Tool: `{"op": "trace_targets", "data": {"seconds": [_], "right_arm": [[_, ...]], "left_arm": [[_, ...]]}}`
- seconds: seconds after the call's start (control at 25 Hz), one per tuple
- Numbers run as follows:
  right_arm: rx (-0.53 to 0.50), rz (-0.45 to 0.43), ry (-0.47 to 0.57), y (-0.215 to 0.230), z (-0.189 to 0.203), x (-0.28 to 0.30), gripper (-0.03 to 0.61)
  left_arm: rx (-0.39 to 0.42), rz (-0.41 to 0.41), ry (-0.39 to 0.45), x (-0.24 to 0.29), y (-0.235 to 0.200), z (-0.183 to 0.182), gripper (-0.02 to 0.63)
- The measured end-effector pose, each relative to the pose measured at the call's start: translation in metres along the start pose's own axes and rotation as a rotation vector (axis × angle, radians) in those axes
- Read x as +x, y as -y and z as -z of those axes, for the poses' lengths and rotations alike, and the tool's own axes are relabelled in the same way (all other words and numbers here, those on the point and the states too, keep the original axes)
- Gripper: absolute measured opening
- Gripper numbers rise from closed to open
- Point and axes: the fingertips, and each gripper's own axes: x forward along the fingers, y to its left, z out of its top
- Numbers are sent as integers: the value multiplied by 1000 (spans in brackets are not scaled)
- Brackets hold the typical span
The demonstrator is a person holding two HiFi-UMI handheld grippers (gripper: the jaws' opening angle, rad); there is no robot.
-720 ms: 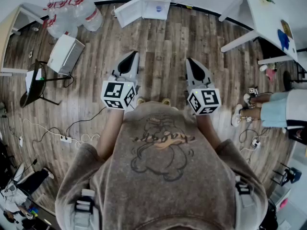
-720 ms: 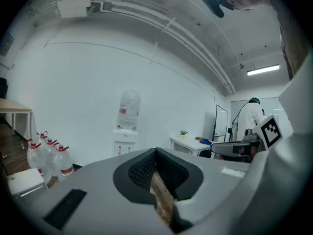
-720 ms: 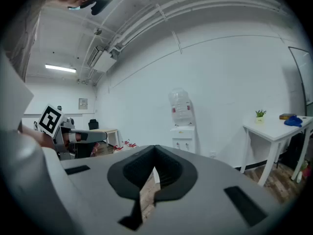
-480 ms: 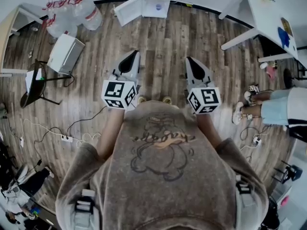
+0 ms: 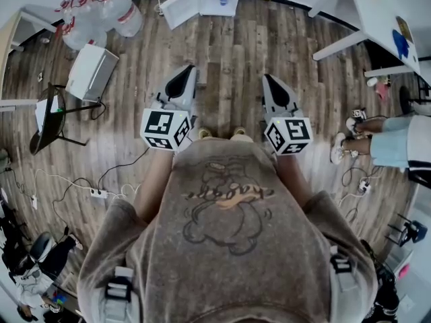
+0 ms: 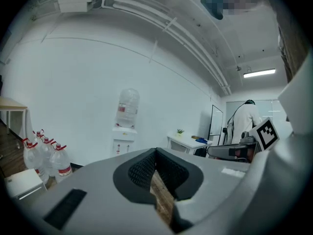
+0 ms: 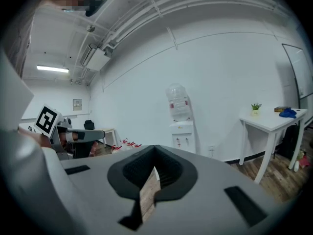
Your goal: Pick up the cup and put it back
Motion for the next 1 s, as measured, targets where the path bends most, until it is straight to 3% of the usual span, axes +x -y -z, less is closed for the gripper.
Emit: {"op": "trace_targets", "data": {"seconds": [0.56, 1.0], "right_arm": [[27, 65, 11, -12, 6, 40, 3], [38, 87, 18, 50, -18, 123, 3]], "left_arm": [[7, 71, -22, 16, -43, 5, 2], [-4, 71, -45, 109, -83, -9, 2]]}}
